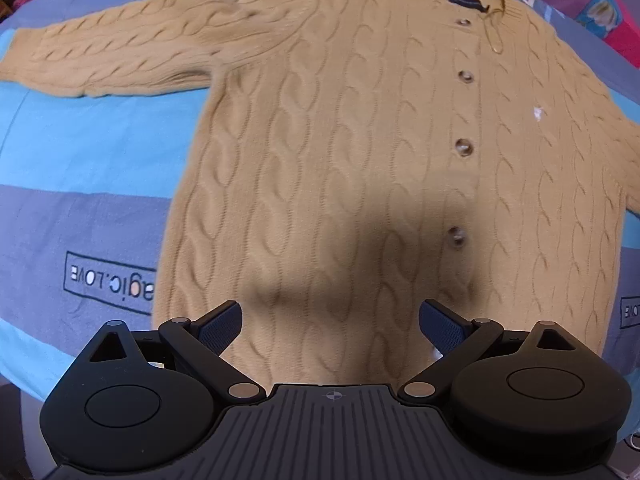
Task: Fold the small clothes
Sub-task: 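Lift the sleeve with the right gripper and lay it across the cardigan front, then open the right gripper and move the left gripper toward the other sleeve, then grasp the cuff of the other sleeve with the left gripper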
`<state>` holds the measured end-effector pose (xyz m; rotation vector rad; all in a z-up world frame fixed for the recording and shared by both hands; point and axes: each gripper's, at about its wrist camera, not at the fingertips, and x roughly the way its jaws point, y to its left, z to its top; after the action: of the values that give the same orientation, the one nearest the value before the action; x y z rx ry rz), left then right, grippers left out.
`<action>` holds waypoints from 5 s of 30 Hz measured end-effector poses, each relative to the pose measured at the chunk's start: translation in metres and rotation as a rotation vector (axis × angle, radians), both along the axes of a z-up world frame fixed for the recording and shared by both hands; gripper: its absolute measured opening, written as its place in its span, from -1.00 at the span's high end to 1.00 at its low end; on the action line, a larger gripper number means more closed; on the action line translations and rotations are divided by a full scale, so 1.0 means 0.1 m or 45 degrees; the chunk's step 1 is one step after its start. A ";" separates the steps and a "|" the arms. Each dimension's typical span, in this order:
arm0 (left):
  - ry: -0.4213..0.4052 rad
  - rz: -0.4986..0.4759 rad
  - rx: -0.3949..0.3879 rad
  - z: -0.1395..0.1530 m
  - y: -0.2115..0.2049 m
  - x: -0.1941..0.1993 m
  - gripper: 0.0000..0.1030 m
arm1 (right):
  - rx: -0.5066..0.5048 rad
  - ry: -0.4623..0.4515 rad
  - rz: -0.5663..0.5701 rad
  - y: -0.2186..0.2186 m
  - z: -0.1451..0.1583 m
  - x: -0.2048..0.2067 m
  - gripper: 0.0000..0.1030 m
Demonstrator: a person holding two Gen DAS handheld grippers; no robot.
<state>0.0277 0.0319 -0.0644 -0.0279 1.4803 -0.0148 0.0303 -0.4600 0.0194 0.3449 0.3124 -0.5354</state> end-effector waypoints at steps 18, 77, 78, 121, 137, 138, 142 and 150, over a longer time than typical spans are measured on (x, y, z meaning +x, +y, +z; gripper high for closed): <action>0.000 0.176 -0.037 -0.03 0.97 -0.35 -1.00 | -0.640 0.582 0.989 3.75 -1.08 0.84 0.77; 0.023 0.113 -0.087 -0.19 0.89 0.08 -1.00 | 0.246 0.844 0.426 1.94 -1.26 0.64 -0.62; 0.022 0.115 -0.089 -0.20 0.87 0.09 -1.00 | 0.248 0.896 0.432 1.95 -1.33 0.68 -0.61; -0.526 1.052 -0.255 -0.27 4.10 1.43 -1.00 | 0.165 0.956 0.132 2.09 -0.82 -0.22 -0.66; -0.574 1.249 -0.568 -0.50 4.58 1.68 -1.00 | 0.093 0.999 0.151 2.35 -0.78 -0.31 -0.65; -0.572 1.254 -0.571 -0.51 4.59 1.71 -1.00 | 0.091 1.000 0.154 2.36 -0.78 -0.32 -0.65; -0.564 1.235 -0.531 -0.47 4.54 1.80 -0.86 | 0.086 1.007 0.156 2.38 -0.78 -0.32 -0.65; -0.658 1.030 -0.419 -0.11 4.30 1.87 -0.55 | 0.099 0.989 0.172 2.40 -0.79 -0.30 -0.66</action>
<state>0.2149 0.4620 -0.0759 -0.8259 0.8556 0.3645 0.0002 -0.2198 -0.0599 0.1746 1.1017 -0.5077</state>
